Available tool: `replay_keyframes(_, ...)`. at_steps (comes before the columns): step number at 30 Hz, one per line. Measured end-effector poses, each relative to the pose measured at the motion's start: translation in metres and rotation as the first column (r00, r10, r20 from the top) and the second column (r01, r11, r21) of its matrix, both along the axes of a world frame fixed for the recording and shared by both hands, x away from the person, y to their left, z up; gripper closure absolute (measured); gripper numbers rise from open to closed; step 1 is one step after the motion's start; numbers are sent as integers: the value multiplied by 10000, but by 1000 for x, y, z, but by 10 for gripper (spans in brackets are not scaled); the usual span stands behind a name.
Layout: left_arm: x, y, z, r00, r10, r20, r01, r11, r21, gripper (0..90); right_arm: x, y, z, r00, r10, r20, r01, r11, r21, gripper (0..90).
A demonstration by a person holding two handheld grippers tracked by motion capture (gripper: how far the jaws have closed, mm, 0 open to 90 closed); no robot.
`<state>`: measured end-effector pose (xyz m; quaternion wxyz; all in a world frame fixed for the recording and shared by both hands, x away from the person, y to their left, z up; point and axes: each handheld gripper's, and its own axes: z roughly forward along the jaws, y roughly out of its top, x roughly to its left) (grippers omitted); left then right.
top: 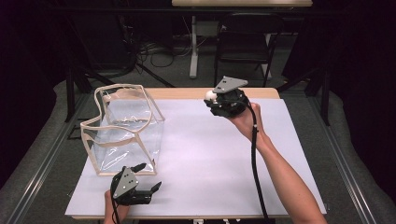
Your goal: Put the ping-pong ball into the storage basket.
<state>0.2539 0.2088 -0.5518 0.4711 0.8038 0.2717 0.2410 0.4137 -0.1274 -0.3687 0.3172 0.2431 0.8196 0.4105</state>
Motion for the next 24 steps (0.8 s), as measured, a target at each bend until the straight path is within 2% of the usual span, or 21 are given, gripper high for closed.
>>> replay_keyframes(24,0,0,0,10000,-24,-5,24,10000,10,160,0,17,1,9994,340,20,-340,9994,-38,514)
